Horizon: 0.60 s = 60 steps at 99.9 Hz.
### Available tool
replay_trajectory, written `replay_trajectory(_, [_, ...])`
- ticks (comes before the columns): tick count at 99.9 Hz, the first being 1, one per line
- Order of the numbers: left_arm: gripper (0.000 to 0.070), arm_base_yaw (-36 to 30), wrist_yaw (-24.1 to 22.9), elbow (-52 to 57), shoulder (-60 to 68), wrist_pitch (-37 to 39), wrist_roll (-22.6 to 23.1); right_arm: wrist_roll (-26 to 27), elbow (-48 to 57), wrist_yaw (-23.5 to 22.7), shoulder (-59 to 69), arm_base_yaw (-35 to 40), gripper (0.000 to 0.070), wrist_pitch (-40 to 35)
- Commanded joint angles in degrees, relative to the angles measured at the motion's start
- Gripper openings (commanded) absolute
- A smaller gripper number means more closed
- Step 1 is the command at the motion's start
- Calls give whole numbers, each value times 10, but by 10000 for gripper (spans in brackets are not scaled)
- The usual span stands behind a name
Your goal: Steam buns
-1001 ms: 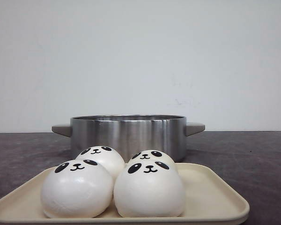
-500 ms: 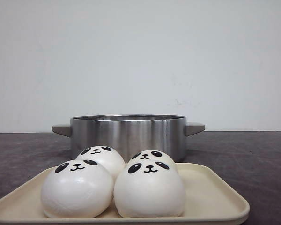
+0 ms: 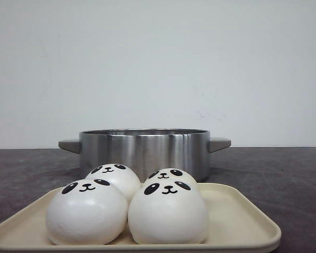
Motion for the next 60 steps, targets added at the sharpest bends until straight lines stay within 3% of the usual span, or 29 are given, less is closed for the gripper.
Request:
replay_trajectory(1, [15, 0, 6, 60, 25, -28, 6, -29, 79, -3, 42, 2, 7, -65])
replay_trajectory(9, [15, 0, 25, 145, 78, -87, 35, -57, 161, -23, 96, 2, 7, -119])
replay_trajectory(19, [14, 0, 43, 263, 152, -157, 124, -73, 243, -53, 156, 2, 7, -154])
replay_trajectory(30, [36, 0, 47, 360, 213, -199, 191, -69, 299, -78, 203, 2, 24, -157])
replay_trajectory(35, [130, 0, 47, 391, 232, -205, 202, -63, 316, -96, 218, 2, 145, -156])
replay_trajectory(42, [362, 0, 47, 418, 250, -204, 202, -36, 332, -128, 238, 2, 441, -158])
replay_trajectory(46, [482, 0, 48, 426, 255, -203, 201, -8, 338, -150, 248, 2, 547, -157])
replay_trajectory(51, [556, -2, 56, 432, 258, -204, 201, 16, 342, -177, 263, 4, 566, -157])
replay_trajectory(60, [556, -17, 64, 432, 259, -207, 204, 26, 345, -195, 292, 17, 565, -154])
